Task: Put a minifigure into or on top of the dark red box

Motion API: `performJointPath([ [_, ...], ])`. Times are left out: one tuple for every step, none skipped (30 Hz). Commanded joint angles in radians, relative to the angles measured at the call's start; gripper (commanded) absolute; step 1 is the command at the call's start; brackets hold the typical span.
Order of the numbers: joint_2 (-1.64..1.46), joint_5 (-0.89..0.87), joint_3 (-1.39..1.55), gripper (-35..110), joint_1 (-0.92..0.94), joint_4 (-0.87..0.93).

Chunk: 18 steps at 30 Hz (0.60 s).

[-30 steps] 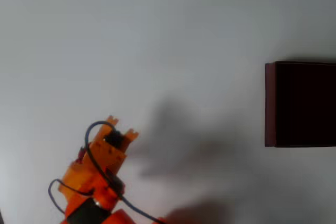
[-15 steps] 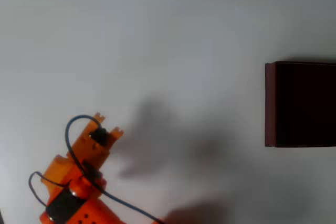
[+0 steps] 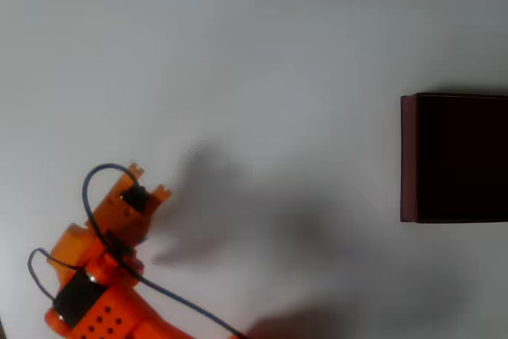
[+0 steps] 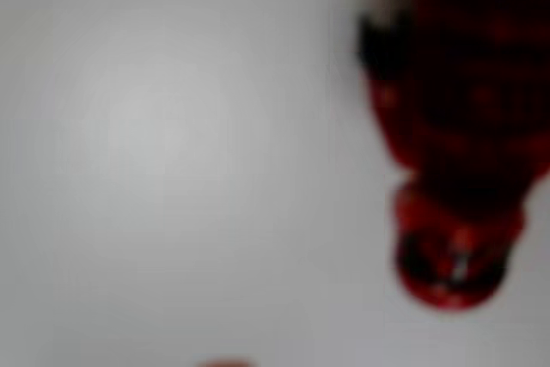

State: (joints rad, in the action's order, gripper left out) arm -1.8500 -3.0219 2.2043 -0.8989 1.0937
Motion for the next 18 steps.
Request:
performJointPath([
  [0.0, 0.011, -0.018, 27, 0.014, -0.012],
  [-0.002, 0.006, -0.009, 27, 0.014, -0.014],
  [-0.008, -0.002, 0.005, 27, 0.011, -0.023],
  [-0.011, -0.005, 0.017, 27, 0.011, -0.034],
  [-0.008, -0.003, 0.023, 27, 0.011, -0.043],
  [-0.002, -0.002, 0.026, 27, 0.011, -0.052],
  [0.009, 0.003, 0.028, 27, 0.012, -0.057],
  [0.018, 0.011, 0.029, 27, 0.015, -0.061],
  [0.02, 0.018, 0.037, 27, 0.02, -0.071],
  [0.02, 0.021, 0.046, 27, 0.021, -0.08],
  [0.017, 0.018, 0.052, 27, 0.021, -0.081],
  [0.011, 0.018, 0.06, 27, 0.021, -0.083],
  [0.008, 0.018, 0.064, 27, 0.021, -0.083],
  [0.005, 0.021, 0.071, 27, 0.023, -0.086],
  [0.003, 0.028, 0.075, 27, 0.026, -0.092],
  [0.002, 0.034, 0.081, 27, 0.029, -0.097],
  [0.002, 0.034, 0.087, 27, 0.031, -0.104],
  [0.0, 0.035, 0.095, 27, 0.031, -0.112],
])
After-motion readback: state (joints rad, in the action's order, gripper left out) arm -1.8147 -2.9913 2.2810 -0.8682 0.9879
